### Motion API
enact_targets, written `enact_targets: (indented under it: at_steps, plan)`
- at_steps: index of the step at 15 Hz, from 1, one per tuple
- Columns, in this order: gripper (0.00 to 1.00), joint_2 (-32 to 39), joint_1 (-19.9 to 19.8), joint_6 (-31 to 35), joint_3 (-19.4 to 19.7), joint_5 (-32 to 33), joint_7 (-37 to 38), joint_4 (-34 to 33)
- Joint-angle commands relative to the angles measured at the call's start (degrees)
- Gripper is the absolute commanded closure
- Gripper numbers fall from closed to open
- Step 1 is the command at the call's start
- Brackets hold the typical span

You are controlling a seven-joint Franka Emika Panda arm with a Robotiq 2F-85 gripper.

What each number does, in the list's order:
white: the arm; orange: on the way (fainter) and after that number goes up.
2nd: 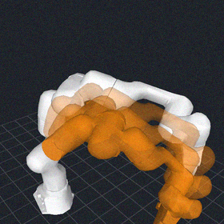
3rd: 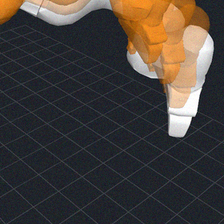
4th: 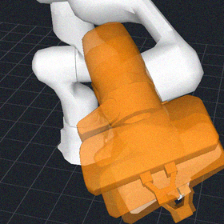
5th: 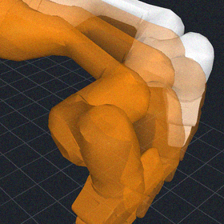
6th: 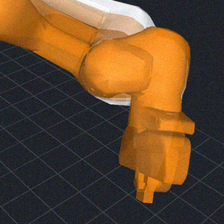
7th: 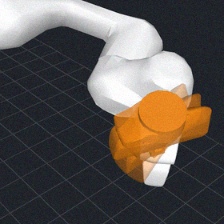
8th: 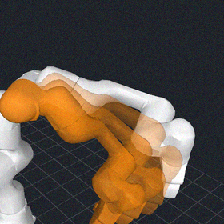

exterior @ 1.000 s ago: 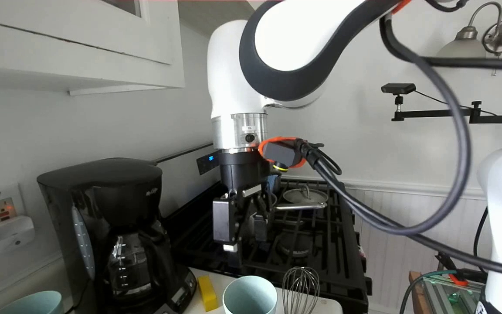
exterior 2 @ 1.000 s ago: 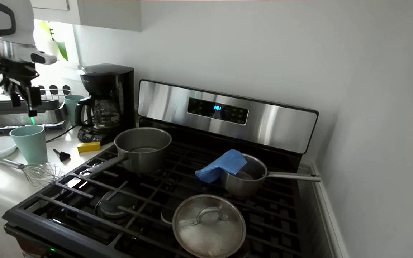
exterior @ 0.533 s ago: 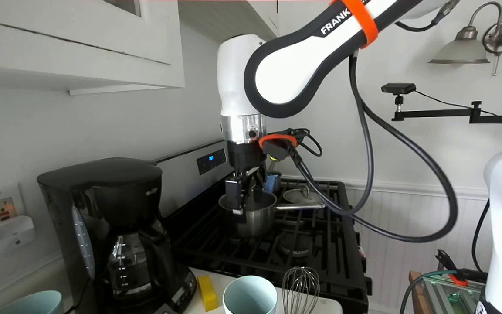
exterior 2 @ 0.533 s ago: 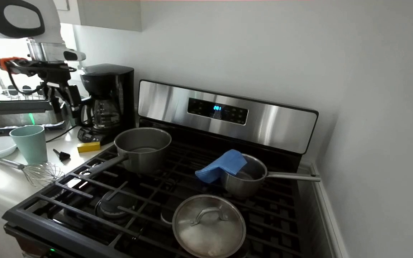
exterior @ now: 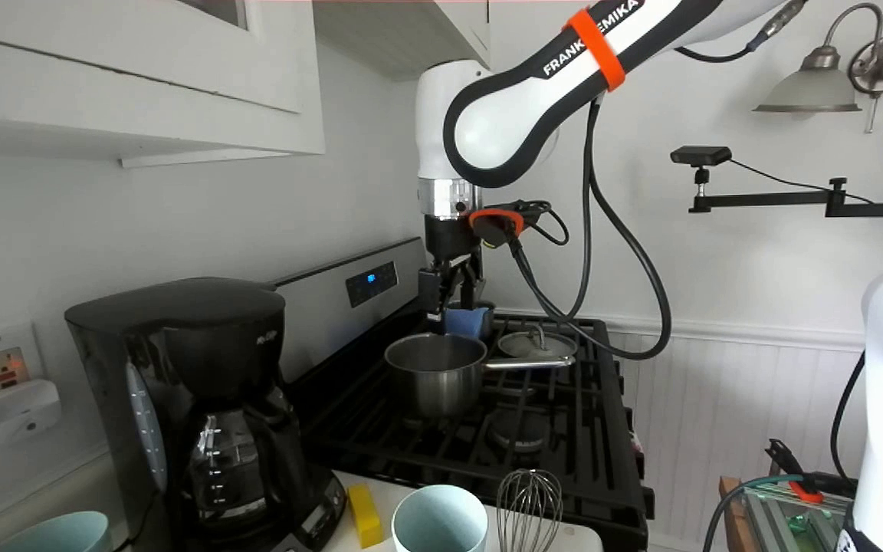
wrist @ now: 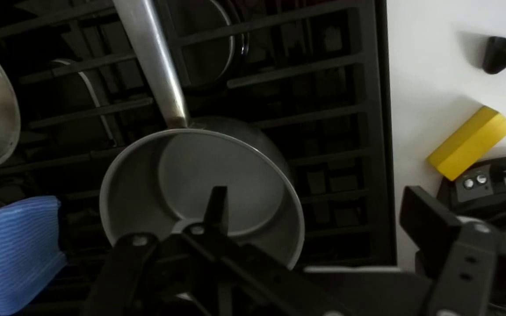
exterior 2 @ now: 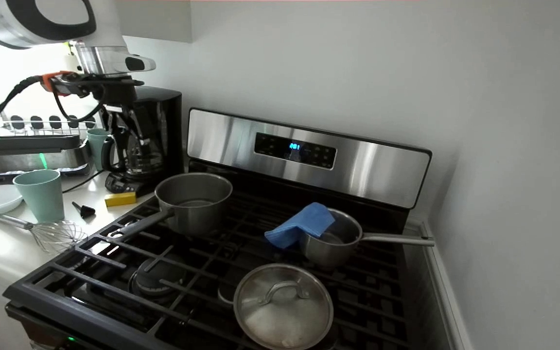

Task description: Put the blue cloth on the counter, pick up the cup on the left and pour the contents into the two pots on the stove

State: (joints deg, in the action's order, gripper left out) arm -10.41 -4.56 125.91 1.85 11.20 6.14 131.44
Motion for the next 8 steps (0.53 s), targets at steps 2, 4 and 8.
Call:
enact_targets:
  at_steps: [2, 4, 8]
  plan:
    - [0.0, 2.27, -0.41, -0.21, 0.38, 0.87, 0.24, -2.33]
    - [0.0, 5.18, -2.07, 0.14, 1.76, 3.38, 0.14, -5.97]
    - [0.0, 11.84, -4.97, -0.49, 6.05, 4.63, -4.6, -14.4]
